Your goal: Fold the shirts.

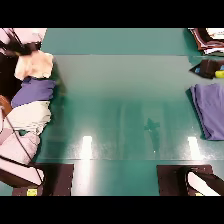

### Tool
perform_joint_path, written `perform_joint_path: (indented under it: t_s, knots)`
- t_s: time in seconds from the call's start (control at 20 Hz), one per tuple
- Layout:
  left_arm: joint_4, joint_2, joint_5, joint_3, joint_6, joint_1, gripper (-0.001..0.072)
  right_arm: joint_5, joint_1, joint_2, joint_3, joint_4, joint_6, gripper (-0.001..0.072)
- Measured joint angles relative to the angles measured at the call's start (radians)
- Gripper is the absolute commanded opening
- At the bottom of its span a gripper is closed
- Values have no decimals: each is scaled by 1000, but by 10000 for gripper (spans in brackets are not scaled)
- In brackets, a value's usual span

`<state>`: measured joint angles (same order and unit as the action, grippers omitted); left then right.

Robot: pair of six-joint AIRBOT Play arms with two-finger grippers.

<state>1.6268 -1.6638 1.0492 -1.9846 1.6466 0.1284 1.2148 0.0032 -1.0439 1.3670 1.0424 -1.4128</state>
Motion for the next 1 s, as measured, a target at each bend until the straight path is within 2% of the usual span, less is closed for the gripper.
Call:
perform_joint_path:
  t_s: [0.35,0.55,0.7,0.75,0.8,0.85,0.9,1.0]
  knots:
    - [-78,411,80,-76,-66,-248,20,-96,0,20,217,4,5,16]
    - [-151,473,200,-20,-77,-457,20,-99,0,21,288,4,8,16]
    - [-228,445,214,94,-81,-632,23,-67,0,21,309,5,9,15]
    - [-249,420,206,137,-81,-693,121,-51,0,21,312,5,9,15]
    - [-270,392,185,175,-82,-750,463,-35,0,21,315,5,9,16]
    - [-290,362,162,203,-82,-797,622,-21,0,21,316,5,9,16]
    - [-302,330,151,225,-81,-837,596,-6,0,21,318,5,9,16]
    - [-312,280,129,253,-83,-882,596,20,0,21,320,5,9,15]
